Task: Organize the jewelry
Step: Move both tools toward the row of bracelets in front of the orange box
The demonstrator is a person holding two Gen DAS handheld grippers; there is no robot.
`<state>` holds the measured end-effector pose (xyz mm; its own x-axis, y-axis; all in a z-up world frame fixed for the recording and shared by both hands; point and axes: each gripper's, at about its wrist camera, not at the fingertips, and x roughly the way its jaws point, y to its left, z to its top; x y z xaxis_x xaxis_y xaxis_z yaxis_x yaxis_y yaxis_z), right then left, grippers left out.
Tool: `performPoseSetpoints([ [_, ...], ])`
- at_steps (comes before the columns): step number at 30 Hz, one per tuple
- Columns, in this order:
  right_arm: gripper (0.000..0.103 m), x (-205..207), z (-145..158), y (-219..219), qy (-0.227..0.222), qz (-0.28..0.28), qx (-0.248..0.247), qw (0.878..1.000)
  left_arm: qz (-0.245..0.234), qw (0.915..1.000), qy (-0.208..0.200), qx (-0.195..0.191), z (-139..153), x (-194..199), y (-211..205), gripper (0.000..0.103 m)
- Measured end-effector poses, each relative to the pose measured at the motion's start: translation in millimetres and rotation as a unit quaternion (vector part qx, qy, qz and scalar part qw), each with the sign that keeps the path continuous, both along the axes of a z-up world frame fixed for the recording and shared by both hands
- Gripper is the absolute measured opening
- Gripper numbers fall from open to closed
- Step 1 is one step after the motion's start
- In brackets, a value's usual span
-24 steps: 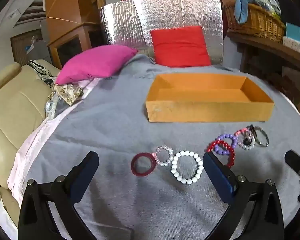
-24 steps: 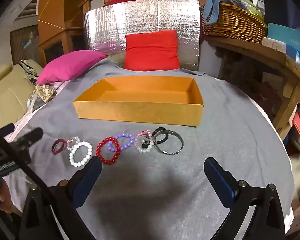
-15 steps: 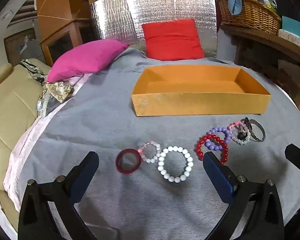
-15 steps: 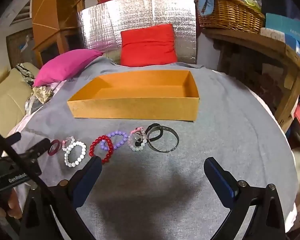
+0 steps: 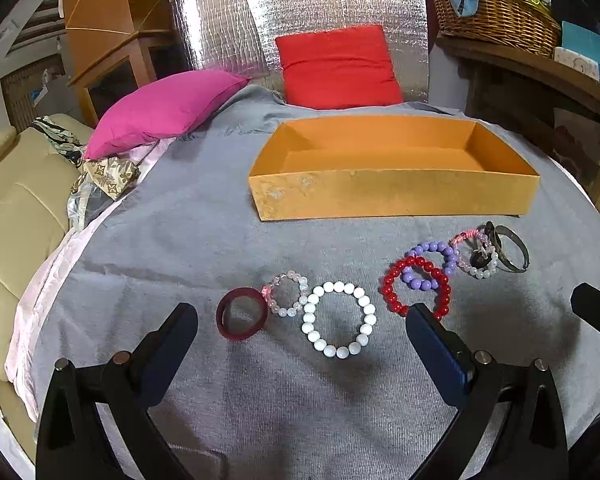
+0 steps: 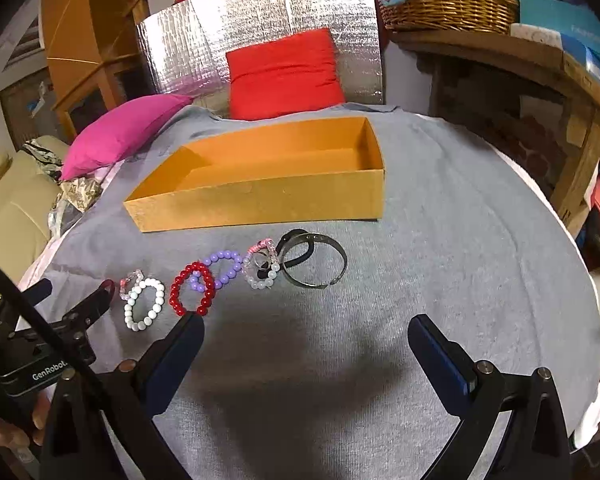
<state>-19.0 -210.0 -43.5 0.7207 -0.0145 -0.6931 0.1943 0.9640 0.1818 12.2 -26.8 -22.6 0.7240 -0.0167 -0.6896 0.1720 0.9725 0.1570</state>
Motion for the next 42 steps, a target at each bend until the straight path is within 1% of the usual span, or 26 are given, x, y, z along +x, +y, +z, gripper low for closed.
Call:
performPoseSetpoints([
  [5,0.103,2,-3,1,0.006,0.0,0.002,1.0,0.0,1.0,0.002,-0.007,0,0,1,0.103],
  [12,0.103,4,-5,1,0.009,-0.001,0.005,1.0,0.0,1.0,0.005,-0.007,-1,0,0,0.103],
  [20,0.103,4,-6,-1,0.013,-0.003,0.009,1.0,-0.002,1.0,0.001,0.0,-3,0,-2,0.103],
  [33,0.103,6,-5,-5,0.009,-0.006,0.012,1.0,-0.007,0.9999,0.007,0.0,-4,2,-1,0.103],
  [37,0.103,11,-2,-11,0.002,-0.006,0.016,1.0,-0.006,0.9997,0.02,-0.011,-7,11,10,0.103],
  [39,0.102,15,0,-16,-0.001,-0.003,0.019,1.0,-0.008,0.9992,0.035,-0.02,-10,19,21,0.103],
  [41,0.099,21,-1,-19,-0.004,0.006,0.026,1.0,-0.011,0.9983,0.047,-0.033,-14,27,34,0.103],
  [42,0.095,26,-1,-21,-0.002,0.011,0.031,0.999,-0.011,0.9975,0.056,-0.041,-16,30,39,0.103],
])
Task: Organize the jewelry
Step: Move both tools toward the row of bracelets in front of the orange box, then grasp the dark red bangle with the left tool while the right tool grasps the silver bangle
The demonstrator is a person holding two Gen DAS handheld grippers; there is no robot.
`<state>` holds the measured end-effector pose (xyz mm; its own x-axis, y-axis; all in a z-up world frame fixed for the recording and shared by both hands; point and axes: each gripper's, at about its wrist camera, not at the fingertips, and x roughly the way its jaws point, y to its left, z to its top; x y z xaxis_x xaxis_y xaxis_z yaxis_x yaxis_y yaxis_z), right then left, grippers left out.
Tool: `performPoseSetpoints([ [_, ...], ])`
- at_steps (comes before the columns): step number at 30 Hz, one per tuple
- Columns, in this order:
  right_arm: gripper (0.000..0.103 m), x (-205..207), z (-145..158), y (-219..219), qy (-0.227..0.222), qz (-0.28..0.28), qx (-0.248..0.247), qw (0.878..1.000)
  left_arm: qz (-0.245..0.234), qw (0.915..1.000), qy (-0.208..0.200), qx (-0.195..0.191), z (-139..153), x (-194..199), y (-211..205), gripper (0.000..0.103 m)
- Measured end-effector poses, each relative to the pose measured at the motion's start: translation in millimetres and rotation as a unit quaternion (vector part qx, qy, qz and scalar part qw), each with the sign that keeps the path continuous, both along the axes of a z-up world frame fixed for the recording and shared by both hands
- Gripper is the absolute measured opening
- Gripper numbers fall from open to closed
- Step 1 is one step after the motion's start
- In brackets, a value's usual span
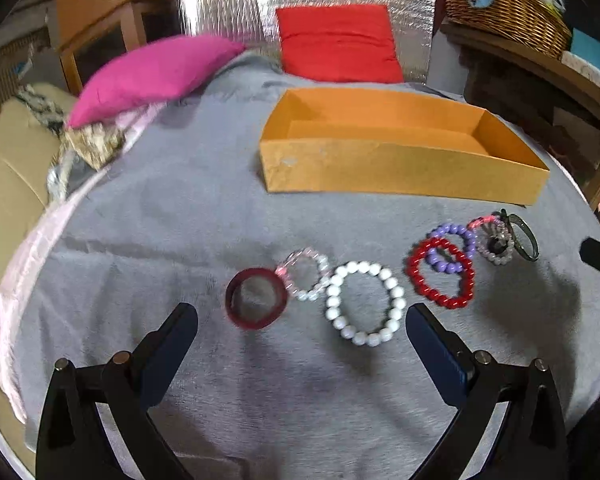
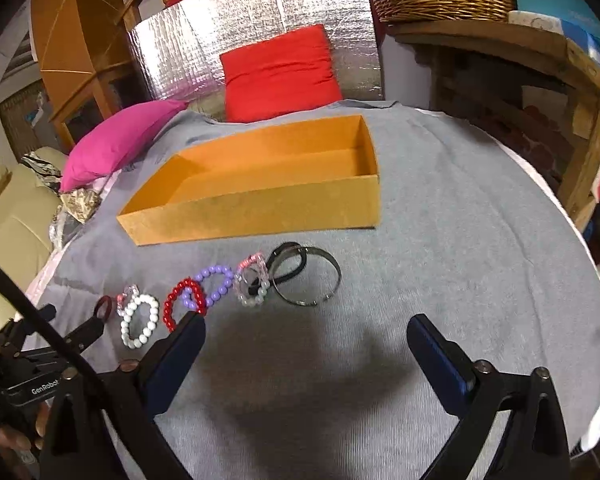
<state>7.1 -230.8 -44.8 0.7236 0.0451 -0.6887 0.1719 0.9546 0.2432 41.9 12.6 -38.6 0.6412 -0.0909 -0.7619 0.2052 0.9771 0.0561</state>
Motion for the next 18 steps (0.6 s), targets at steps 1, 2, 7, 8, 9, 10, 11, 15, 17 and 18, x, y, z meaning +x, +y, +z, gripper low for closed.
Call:
performPoseSetpoints([
  [1,0.091,7,-1,-2,0.001,0.009,0.007,1.0,0.0,1.0,0.005,-0.001,-2,3,5,0.103],
  [2,0.089,13,-2,-3,0.003,0.018,0.013,1.0,-0.001,0.9999,0.014,-0.009,-4,5,10,0.103],
  [7,0.066,50,-21,5,0.036,0.078,0.051,0.995,0.0,0.9991,0.026,-0.034,-10,9,24,0.103],
  [8,0.062,54,-25,6,0.041,0.083,0.053,0.994,-0.003,0.9988,0.029,-0.038,-10,10,25,0.103],
  [9,0.053,61,-32,9,0.05,0.09,0.055,0.993,-0.004,0.9985,0.032,-0.045,-11,10,26,0.103],
  [10,0.048,65,-36,11,0.055,0.095,0.051,0.993,-0.006,0.9982,0.034,-0.049,-11,9,26,0.103],
  [11,0.047,68,-39,13,0.057,0.098,0.044,0.993,-0.011,0.998,0.035,-0.05,-12,9,25,0.103],
  [15,0.039,73,-45,18,0.062,0.113,0.029,0.991,-0.026,0.9968,0.045,-0.061,-14,12,26,0.093],
  [17,0.039,72,-46,17,0.062,0.117,0.033,0.991,-0.023,0.9967,0.051,-0.06,-16,15,29,0.088],
  [18,0.039,72,-46,18,0.062,0.121,0.035,0.99,-0.019,0.9967,0.052,-0.059,-17,16,32,0.088],
])
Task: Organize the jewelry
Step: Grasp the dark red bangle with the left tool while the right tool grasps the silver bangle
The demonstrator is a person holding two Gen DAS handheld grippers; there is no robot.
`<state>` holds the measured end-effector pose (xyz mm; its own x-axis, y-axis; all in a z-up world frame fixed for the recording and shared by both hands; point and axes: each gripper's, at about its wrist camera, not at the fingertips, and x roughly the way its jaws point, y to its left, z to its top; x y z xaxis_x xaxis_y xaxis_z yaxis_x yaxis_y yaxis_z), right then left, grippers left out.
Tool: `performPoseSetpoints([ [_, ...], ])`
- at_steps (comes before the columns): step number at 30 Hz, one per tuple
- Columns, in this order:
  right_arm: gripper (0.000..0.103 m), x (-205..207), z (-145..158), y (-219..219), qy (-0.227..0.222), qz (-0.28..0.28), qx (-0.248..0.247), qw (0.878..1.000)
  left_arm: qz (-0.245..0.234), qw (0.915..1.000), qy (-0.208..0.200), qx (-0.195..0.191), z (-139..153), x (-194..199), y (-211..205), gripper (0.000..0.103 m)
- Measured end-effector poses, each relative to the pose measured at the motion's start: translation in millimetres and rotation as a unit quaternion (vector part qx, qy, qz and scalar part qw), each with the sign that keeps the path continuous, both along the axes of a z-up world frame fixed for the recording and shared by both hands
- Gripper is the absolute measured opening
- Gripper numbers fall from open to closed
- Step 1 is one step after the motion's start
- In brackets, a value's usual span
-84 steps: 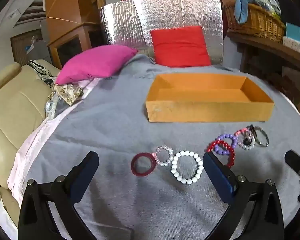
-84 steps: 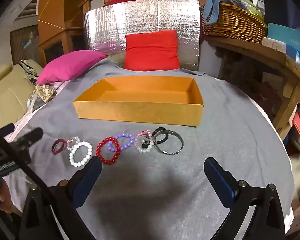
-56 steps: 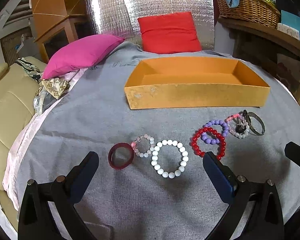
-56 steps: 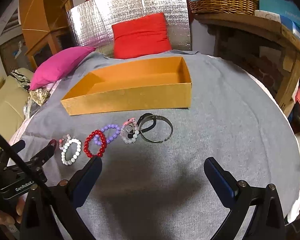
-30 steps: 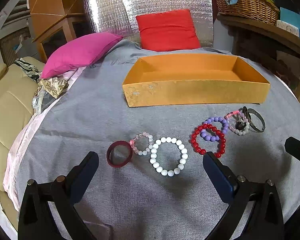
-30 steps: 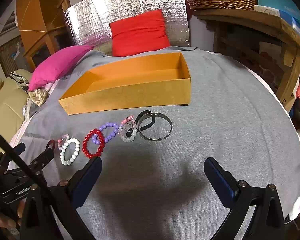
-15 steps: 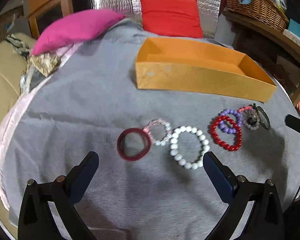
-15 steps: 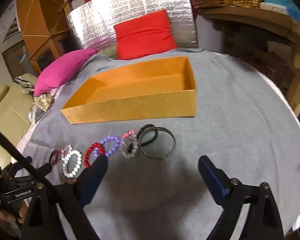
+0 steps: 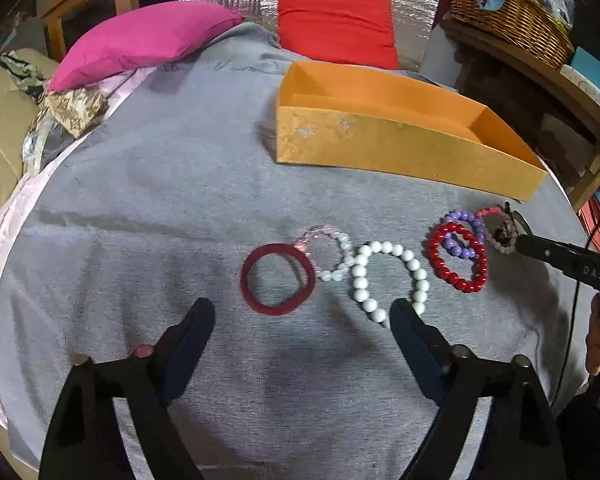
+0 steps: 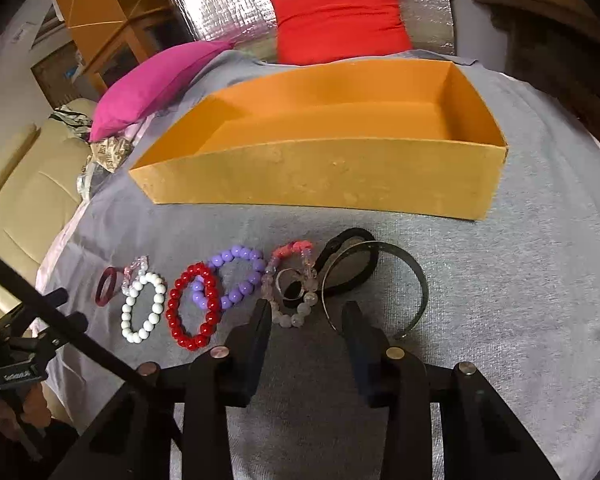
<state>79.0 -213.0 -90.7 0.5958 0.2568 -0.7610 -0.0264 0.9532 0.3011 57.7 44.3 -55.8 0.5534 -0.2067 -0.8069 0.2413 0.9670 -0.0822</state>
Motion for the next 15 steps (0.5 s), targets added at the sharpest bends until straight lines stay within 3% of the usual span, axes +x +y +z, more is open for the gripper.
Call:
performPoseSetpoints([
  [4,0.039,-1,-1,1,0.008,0.01,0.003,1.0,0.019,0.9998,0.004,0.008,-3,5,11,0.087],
  [8,0.039,-5,-3,-5,0.023,0.023,0.016,0.999,0.026,0.9989,0.007,0.04,-9,10,15,0.087],
  [15,0.04,-12,-8,-17,0.043,0.044,0.031,0.998,0.009,0.9974,0.02,0.069,-22,26,4,0.087],
])
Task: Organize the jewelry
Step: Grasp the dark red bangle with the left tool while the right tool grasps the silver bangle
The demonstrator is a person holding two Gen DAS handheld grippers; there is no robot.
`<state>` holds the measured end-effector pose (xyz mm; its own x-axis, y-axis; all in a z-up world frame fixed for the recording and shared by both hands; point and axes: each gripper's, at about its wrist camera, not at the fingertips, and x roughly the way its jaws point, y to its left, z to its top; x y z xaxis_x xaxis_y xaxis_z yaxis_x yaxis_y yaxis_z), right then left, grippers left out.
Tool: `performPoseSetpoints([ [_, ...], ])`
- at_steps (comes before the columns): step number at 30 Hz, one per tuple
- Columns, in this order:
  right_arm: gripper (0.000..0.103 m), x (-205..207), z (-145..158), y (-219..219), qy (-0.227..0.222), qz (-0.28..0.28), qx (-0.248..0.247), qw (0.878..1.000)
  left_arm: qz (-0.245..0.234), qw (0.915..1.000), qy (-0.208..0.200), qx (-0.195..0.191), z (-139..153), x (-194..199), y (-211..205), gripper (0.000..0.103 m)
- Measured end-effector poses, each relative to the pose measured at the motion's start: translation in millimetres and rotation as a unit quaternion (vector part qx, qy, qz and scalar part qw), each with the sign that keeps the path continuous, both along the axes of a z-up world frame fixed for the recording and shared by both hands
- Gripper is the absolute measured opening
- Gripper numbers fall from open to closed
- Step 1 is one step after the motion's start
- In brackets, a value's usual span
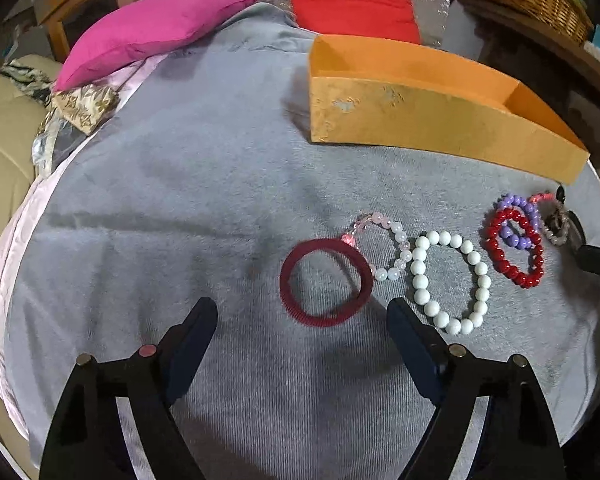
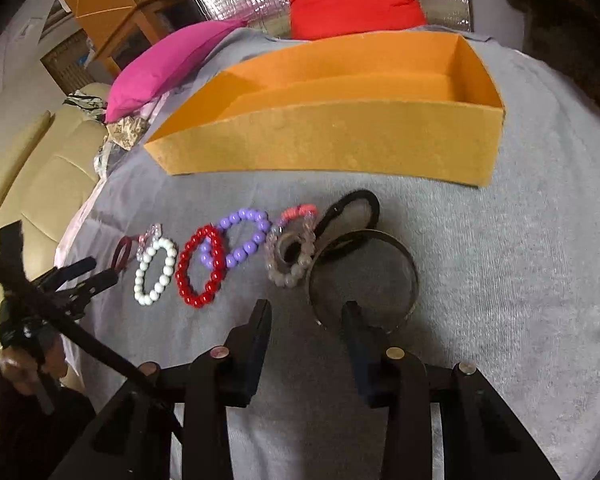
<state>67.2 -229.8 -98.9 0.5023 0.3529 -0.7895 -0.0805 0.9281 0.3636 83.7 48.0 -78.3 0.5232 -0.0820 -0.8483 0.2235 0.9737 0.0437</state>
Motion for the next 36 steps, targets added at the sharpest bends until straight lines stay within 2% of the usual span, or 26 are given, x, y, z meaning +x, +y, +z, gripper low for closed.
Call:
performPoseSetpoints([
  [2,0.041,-1,0,-2,-0.002,0.002,-0.001,1.0,-0.004,1.0,0.003,0.003,-2,4,-1,0.087],
  [5,0.048,1,-2,-3,-0.001,0.003,0.0,1.0,-0.009,0.9999,0.005,-0.005,-5,7,1,0.086],
  [8,0.05,3,-2,2,-0.005,0.012,-0.014,1.0,-0.016,0.9995,0.015,-0.023,-6,9,4,0.064],
  [10,0.049,3,-3,11,-0.014,0.026,-0.036,0.999,-0.022,0.9992,0.013,-0.03,-6,9,7,0.059],
  [11,0.047,3,-4,14,-0.015,0.031,-0.047,0.998,-0.026,0.9992,0.01,-0.03,-6,9,7,0.05],
  [13,0.017,1,-4,22,-0.026,0.041,-0.088,0.995,-0.033,0.9989,0.006,-0.034,-5,9,9,0.043],
  [15,0.009,-1,-3,21,-0.028,0.043,-0.09,0.995,-0.036,0.9986,0.005,-0.039,-4,9,12,0.029],
  [18,0.006,-4,1,15,-0.037,0.033,-0.083,0.995,-0.037,0.9983,0.001,-0.046,-4,9,17,0.018],
  [24,0.005,-8,21,3,-0.071,0.022,-0.024,0.997,-0.028,0.997,-0.005,-0.072,0,9,37,0.01],
  [31,0.005,-5,35,-18,-0.086,0.004,0.079,0.993,-0.036,0.993,-0.043,-0.104,21,4,45,0.01],
  [36,0.005,-5,44,-32,-0.101,-0.024,0.128,0.986,-0.049,0.9896,-0.075,-0.113,36,-2,37,0.01],
])
